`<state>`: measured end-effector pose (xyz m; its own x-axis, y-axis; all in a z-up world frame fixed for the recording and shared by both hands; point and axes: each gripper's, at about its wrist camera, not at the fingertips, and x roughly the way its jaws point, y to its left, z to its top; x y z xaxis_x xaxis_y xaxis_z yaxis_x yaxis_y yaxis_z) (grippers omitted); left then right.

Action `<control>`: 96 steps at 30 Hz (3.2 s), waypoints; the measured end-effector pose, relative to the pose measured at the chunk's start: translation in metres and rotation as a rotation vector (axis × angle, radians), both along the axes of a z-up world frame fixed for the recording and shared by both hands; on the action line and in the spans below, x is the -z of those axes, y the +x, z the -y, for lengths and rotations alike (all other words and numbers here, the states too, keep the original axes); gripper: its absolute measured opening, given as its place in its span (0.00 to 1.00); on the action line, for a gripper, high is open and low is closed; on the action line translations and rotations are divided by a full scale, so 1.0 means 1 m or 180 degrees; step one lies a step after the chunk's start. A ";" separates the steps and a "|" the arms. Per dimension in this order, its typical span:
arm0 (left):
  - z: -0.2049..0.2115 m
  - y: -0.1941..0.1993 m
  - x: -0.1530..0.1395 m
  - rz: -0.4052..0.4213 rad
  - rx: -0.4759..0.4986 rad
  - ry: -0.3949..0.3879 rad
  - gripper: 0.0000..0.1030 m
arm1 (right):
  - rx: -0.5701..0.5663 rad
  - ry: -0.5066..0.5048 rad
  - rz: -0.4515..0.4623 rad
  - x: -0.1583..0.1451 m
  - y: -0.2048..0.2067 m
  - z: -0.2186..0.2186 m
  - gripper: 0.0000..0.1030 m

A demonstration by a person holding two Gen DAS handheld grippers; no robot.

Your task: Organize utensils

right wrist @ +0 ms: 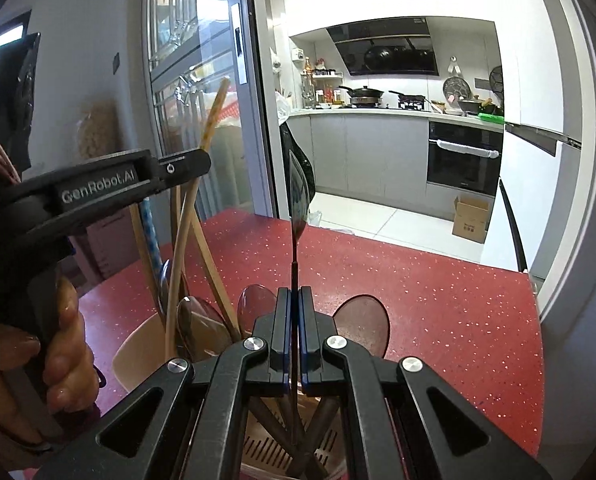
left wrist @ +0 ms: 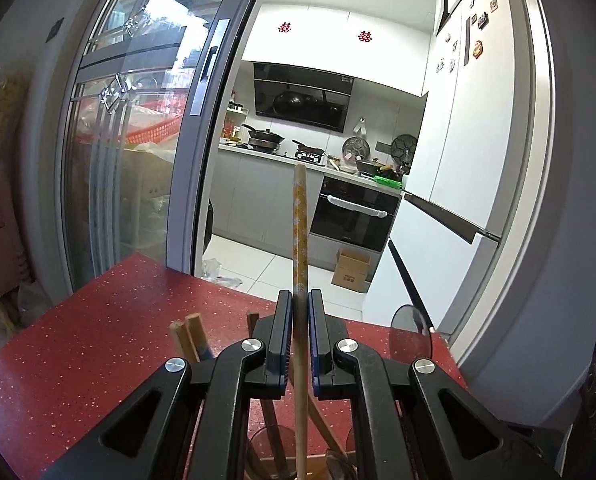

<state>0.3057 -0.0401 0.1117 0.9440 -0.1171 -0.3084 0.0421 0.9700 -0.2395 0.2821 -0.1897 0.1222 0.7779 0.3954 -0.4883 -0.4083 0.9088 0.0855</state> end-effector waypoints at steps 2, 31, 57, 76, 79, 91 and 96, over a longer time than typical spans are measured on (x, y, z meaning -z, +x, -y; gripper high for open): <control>0.002 -0.004 0.003 0.0002 -0.0003 0.0056 0.35 | -0.0007 0.0003 -0.0004 0.003 -0.001 0.001 0.03; 0.005 -0.054 0.030 -0.0458 0.0080 0.0548 0.35 | 0.0061 -0.0119 -0.0261 0.016 -0.021 0.000 0.30; -0.011 -0.117 0.051 -0.1192 0.0268 0.0629 0.36 | 0.0897 0.0151 -0.0736 0.003 -0.104 0.019 0.47; -0.016 -0.149 0.066 -0.1336 0.0454 0.0625 0.36 | 0.1118 0.0146 -0.0965 0.025 -0.147 0.020 0.49; -0.017 -0.154 0.070 -0.1372 0.0484 0.0615 0.71 | 0.1119 0.0142 -0.0969 0.027 -0.153 0.019 0.49; -0.021 -0.157 0.098 -0.1317 0.0334 0.0632 1.00 | 0.1272 -0.0033 -0.0971 0.041 -0.169 0.013 0.77; -0.020 -0.159 0.103 -0.1280 0.0287 0.0665 1.00 | 0.1351 -0.0152 -0.0914 0.044 -0.174 0.010 0.79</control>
